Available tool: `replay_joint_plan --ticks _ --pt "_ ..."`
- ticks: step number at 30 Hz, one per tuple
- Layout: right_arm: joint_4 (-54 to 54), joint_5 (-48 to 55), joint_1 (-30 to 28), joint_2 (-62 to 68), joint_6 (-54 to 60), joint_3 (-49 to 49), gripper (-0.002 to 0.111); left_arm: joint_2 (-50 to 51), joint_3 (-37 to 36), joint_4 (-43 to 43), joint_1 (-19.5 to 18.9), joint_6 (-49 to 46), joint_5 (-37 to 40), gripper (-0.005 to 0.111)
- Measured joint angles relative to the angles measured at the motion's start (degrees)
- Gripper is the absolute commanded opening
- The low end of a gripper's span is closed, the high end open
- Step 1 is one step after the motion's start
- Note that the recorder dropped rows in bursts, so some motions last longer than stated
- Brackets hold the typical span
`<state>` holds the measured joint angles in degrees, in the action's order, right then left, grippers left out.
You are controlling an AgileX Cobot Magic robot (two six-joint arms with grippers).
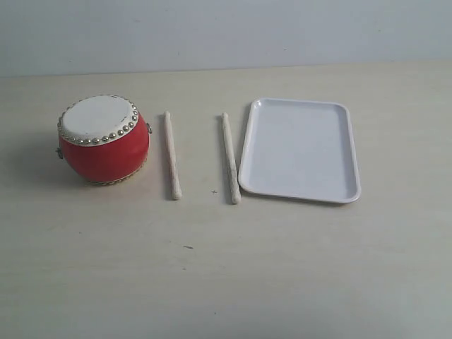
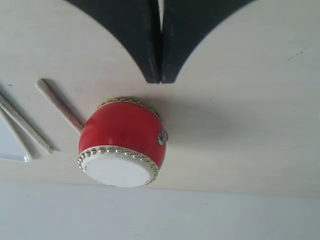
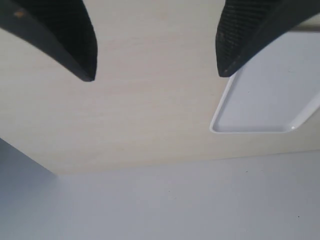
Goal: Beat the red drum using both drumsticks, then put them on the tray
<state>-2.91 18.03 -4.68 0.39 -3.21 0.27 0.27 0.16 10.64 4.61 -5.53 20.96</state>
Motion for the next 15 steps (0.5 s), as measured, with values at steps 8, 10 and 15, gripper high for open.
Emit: replay_joint_plan --ticks 8,10,15 --pt "0.0 0.0 0.0 0.0 0.0 0.0 0.064 0.0 0.0 0.0 0.0 0.0 0.0 0.001" --pt "-0.71 -0.77 0.0 0.0 0.15 0.0 0.064 0.0 0.0 0.0 0.0 0.0 0.0 0.001" --pt "-0.57 -10.97 0.0 0.0 0.15 0.0 0.064 0.0 0.0 0.0 0.0 0.0 0.0 0.001"
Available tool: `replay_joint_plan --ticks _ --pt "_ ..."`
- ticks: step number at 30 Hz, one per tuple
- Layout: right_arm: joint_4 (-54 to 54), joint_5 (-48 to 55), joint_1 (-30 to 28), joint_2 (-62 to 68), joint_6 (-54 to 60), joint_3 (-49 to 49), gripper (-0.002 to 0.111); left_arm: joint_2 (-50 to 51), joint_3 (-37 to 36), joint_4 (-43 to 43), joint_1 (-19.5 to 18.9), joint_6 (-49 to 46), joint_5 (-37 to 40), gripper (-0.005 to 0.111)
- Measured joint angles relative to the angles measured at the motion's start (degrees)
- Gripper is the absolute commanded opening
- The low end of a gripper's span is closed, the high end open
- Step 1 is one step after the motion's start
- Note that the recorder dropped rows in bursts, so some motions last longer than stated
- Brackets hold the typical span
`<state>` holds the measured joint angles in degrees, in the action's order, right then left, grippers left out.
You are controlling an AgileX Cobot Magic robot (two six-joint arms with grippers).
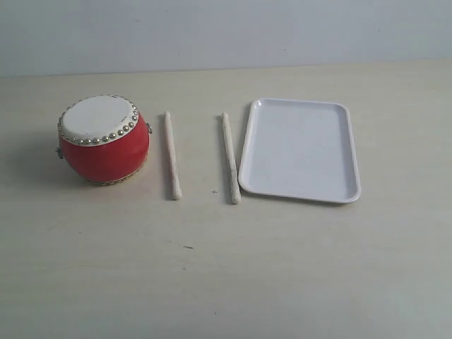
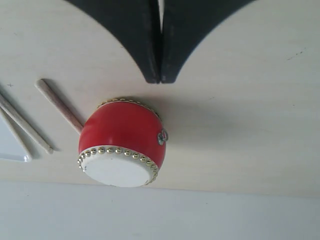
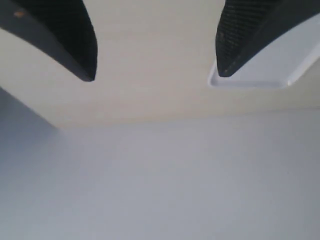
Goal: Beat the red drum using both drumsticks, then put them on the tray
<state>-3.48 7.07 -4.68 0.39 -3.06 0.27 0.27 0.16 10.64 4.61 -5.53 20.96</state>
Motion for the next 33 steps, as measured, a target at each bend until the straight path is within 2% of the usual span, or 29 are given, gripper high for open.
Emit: replay_joint_plan --ticks 4,5,8,13,18,23,28,33 --pt "4.12 -11.12 0.0 0.0 -0.12 0.0 0.064 0.0 0.0 0.0 0.0 0.0 0.0 0.001" --pt "7.89 -14.9 0.0 -0.02 -0.12 0.0 0.064 0.0 0.0 0.0 0.0 0.0 0.0 0.001" --pt "12.85 -19.61 0.0 -0.02 -0.23 0.0 0.064 0.0 0.0 0.0 0.0 0.0 0.0 0.001" --pt "15.29 -26.43 0.0 -0.12 -0.23 0.0 0.064 0.0 0.0 0.0 0.0 0.0 0.0 0.001" --pt "15.74 -28.94 0.0 -0.12 -0.46 0.0 0.064 0.0 0.0 0.0 0.0 0.0 0.0 0.001" --pt "15.74 -30.15 0.0 -0.12 -5.68 0.0 0.064 0.0 0.0 0.0 0.0 0.0 0.0 0.001" --pt "9.55 -34.62 0.0 -0.12 -12.69 0.0 0.064 0.0 0.0 0.0 0.0 0.0 0.0 0.001" --pt "-4.21 -44.58 0.0 2.78 -23.24 0.0 0.064 0.0 0.0 0.0 0.0 0.0 0.0 0.001"
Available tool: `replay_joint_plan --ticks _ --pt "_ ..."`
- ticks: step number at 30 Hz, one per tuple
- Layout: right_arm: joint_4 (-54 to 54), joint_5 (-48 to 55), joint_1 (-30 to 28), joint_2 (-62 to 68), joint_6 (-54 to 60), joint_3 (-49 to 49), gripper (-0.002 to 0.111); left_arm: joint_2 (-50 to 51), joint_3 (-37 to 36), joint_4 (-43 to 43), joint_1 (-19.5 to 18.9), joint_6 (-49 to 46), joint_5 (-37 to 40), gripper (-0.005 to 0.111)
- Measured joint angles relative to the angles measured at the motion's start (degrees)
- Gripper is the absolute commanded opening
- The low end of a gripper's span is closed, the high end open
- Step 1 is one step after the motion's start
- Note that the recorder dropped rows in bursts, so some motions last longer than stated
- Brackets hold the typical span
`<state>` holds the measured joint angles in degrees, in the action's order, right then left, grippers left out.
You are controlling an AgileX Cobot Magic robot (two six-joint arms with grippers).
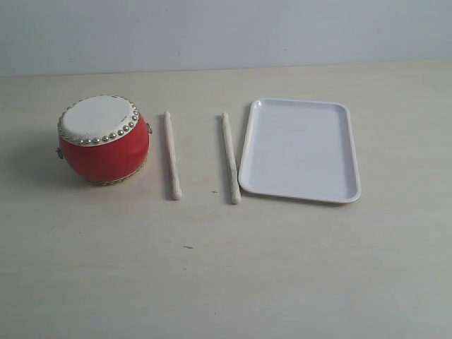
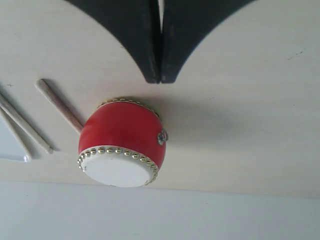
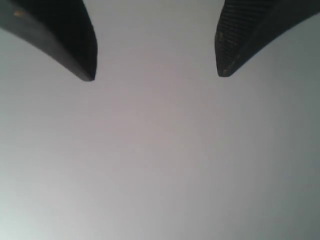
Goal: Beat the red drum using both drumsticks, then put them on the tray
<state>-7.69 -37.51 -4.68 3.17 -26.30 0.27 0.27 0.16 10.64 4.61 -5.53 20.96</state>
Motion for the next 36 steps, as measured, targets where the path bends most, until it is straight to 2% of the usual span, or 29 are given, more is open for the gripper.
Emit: replay_joint_plan --ticks 3,10,15,17,20,25,27,32,35,36 --pt "-6.35 -4.98 0.0 3.79 -3.49 0.0 0.064 0.0 0.0 0.0 0.0 0.0 0.0 0.001" --pt "-8.11 -8.59 0.0 15.43 -6.22 3.53 0.064 0.0 0.0 0.0 0.0 0.0 0.0 0.001" --pt "-12.09 -6.28 0.0 29.97 -13.75 15.87 0.064 0.0 0.0 0.0 0.0 0.0 0.0 0.001" --pt "-18.78 -2.28 0.0 37.09 -20.98 23.11 0.064 0.0 0.0 0.0 0.0 0.0 0.0 0.001" --pt "-35.3 3.47 0.0 50.0 -39.29 35.48 0.062 0.0 0.0 0.0 0.0 0.0 0.0 0.001" --pt "-78.22 7.57 0.68 68.72 -81.17 56.03 0.062 0.0 0.0 0.0 0.0 0.0 0.0 0.001" --pt "-86.11 6.96 1.31 74.15 -89.37 62.53 0.062 0.0 0.0 0.0 0.0 0.0 0.0 0.001" --pt "-91.3 5.5 1.99 82.11 -93.61 70.76 0.062 0.0 0.0 0.0 0.0 0.0 0.0 0.001" --pt "-91.64 7.41 1.99 85.06 -83.94 73.12 0.062 0.0 0.0 0.0 0.0 0.0 0.0 0.001" --pt "-91.78 8.84 1.99 85.98 -77.21 73.36 0.062 0.0 0.0 0.0 0.0 0.0 0.0 0.001"
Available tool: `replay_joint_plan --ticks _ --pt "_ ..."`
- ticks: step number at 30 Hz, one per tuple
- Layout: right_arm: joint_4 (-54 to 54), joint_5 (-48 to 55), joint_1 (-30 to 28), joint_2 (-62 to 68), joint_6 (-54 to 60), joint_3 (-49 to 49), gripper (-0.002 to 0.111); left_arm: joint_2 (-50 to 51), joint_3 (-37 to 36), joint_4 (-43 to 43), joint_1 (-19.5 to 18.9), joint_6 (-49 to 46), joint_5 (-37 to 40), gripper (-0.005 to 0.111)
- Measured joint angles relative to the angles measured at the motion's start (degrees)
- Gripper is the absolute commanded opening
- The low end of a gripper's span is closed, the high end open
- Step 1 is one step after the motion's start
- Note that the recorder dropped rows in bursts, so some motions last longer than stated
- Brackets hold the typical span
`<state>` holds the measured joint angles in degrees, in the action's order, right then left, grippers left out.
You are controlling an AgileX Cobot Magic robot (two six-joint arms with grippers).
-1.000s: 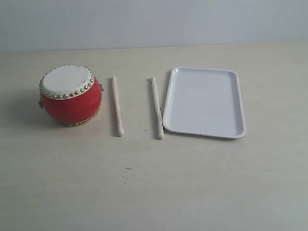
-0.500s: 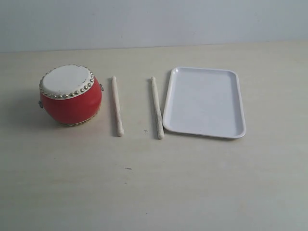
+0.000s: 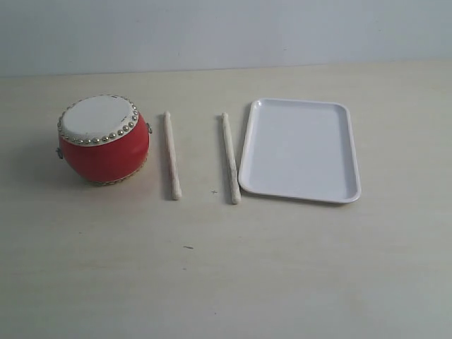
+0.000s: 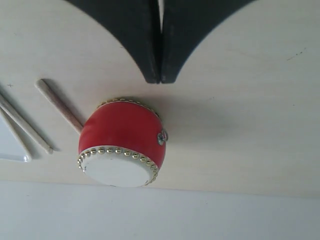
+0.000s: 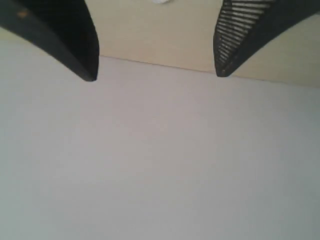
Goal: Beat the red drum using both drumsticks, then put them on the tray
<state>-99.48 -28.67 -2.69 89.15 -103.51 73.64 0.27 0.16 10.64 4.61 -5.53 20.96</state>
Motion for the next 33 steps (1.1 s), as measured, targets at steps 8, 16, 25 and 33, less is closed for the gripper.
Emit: replay_joint_plan --ticks 8,16,25,33 --pt "-0.83 28.67 0.0 4.35 28.92 0.21 0.063 0.0 0.0 0.0 0.0 0.0 0.0 0.001" --pt "59.82 70.87 0.0 13.57 81.64 9.6 0.063 0.0 0.0 0.0 0.0 0.0 0.0 0.001" --pt "88.58 98.04 18.21 16.56 92.39 23.46 0.063 0.0 0.0 0.0 0.0 0.0 0.0 0.001" --pt "93.73 93.97 30.54 26.01 92.39 27.27 0.063 0.0 0.0 0.0 0.0 0.0 0.0 0.001"
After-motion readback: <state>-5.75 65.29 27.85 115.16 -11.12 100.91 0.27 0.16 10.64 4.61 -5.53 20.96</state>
